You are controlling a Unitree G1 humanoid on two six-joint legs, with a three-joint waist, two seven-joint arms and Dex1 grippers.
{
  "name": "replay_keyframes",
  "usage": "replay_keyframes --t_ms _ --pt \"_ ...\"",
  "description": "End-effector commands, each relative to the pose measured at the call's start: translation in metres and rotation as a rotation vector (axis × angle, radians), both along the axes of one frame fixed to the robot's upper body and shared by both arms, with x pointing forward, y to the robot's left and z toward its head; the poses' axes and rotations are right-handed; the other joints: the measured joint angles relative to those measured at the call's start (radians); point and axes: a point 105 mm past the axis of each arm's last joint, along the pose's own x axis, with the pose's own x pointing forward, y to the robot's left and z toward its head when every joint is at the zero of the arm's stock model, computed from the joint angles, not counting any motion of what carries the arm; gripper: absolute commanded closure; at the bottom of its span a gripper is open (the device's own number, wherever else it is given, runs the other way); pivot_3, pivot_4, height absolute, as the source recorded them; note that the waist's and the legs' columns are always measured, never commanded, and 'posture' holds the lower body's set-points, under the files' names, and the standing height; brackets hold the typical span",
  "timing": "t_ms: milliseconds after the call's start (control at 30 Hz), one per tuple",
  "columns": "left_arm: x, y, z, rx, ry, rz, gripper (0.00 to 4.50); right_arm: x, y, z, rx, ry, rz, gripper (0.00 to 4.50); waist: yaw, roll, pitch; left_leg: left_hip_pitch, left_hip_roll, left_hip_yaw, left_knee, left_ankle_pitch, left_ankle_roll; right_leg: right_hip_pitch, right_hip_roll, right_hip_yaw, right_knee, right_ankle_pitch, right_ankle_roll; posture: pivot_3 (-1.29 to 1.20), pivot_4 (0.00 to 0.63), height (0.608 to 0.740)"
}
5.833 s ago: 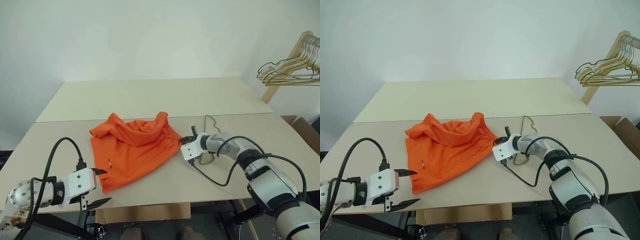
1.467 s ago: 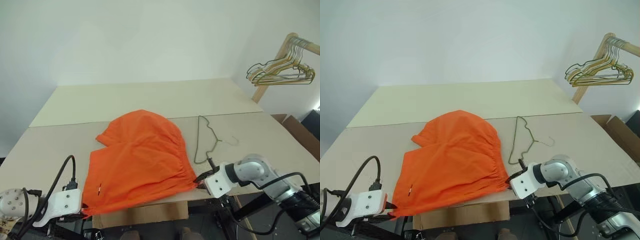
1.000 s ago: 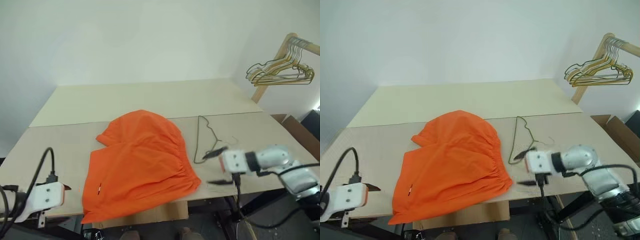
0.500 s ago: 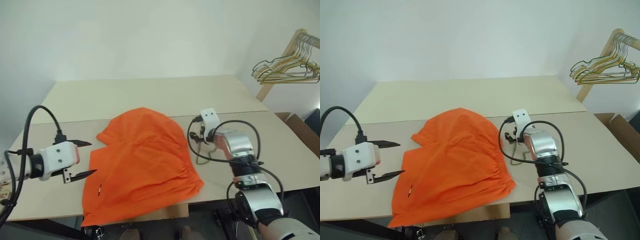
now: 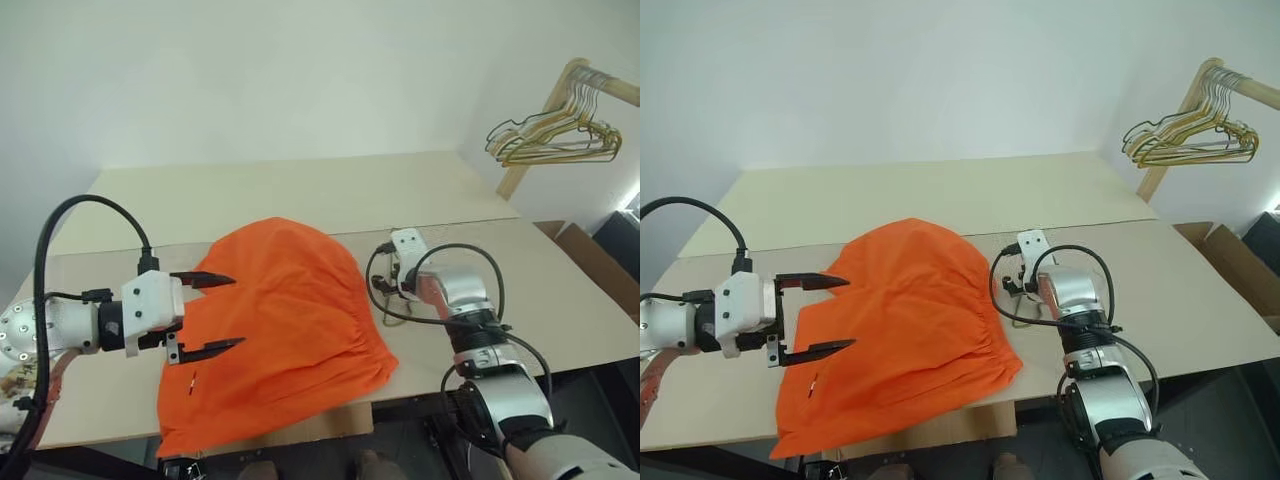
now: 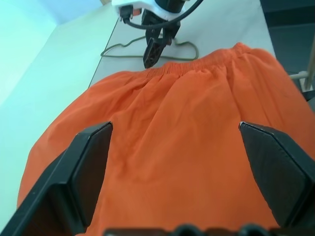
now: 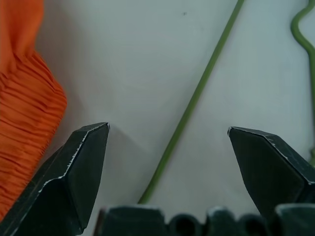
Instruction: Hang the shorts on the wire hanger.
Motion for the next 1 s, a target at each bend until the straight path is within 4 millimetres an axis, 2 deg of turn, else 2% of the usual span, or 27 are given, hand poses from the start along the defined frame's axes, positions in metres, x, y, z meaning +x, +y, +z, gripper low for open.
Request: replay_keyframes --t_ms 33,100,167,367,533,733,833,933,1000 --pt "-0.001 -0.002 0.003 0.025 -0.028 -0.017 0.03 -0.001 0.0 -0.002 -0.017 0.016 0.008 0.02 -0.002 0.0 0.0 0.0 0.0 0.0 0.0 0.0 0.0 0.0 0.0 0.0 0.0 0.0 0.0 0.11 0.0 0.74" --pt "-0.002 -0.003 0.003 0.025 -0.028 -0.023 0.03 -0.005 0.0 -0.009 0.024 0.07 -0.019 0.02 -0.002 0.0 0.0 0.0 0.0 0.0 0.0 0.0 0.0 0.0 0.001 0.0 0.0 0.0 0.0 0.12 0.0 0.74" --pt "-0.002 -0.004 0.002 0.026 -0.032 -0.026 0.0 -0.008 -0.002 -0.017 0.063 0.112 -0.047 0.59 0.0 0.0 0.0 0.0 0.0 -0.001 0.0 0.0 0.0 0.001 0.001 0.0 0.0 0.0 0.0 0.12 0.0 0.74" --pt "-0.002 -0.004 -0.001 0.027 -0.036 -0.027 0.0 -0.015 -0.006 -0.033 0.059 0.165 -0.069 2.64 0.002 -0.002 -0.001 0.012 0.001 -0.001 0.0 0.0 0.0 0.014 0.001 -0.001 -0.004 -0.001 0.0 0.12 0.0 0.74" --pt "-0.003 -0.004 -0.006 0.04 -0.017 -0.026 0.0 -0.018 -0.014 -0.037 0.087 0.186 -0.094 4.42 0.002 -0.003 -0.003 0.014 0.002 -0.001 0.0 0.0 0.0 0.015 0.002 -0.001 -0.003 -0.001 0.001 0.12 0.0 0.74" --pt "-0.002 -0.003 -0.007 0.036 -0.026 -0.02 0.0 -0.019 -0.021 -0.036 0.063 0.161 -0.112 4.48 0.003 -0.003 -0.003 0.014 0.003 -0.001 -0.001 0.0 0.0 0.015 0.003 -0.001 -0.003 -0.001 0.0 0.12 0.0 0.74" --pt "0.006 -0.006 -0.003 -0.011 -0.064 0.001 0.0 -0.012 -0.025 -0.023 0.038 0.068 -0.139 4.48 0.007 -0.003 -0.004 0.014 0.002 -0.001 -0.001 0.0 0.0 0.015 0.003 -0.001 -0.004 -0.001 0.0 0.11 0.0 0.74" --pt "0.03 -0.009 0.003 -0.126 -0.107 0.108 0.0 -0.002 -0.019 0.01 -0.004 -0.139 -0.105 4.48 0.013 -0.003 -0.003 0.013 0.002 -0.001 -0.001 0.0 0.0 0.014 0.003 -0.001 -0.004 -0.001 0.001 0.11 0.0 0.74" --pt "0.045 -0.01 0.011 -0.272 -0.089 0.194 0.0 -0.001 -0.011 0.032 0.016 -0.244 -0.066 4.48 0.012 -0.003 -0.003 0.012 0.002 -0.001 -0.001 0.0 0.0 0.014 0.002 0.0 -0.004 -0.001 0.001 0.1 0.0 0.74"
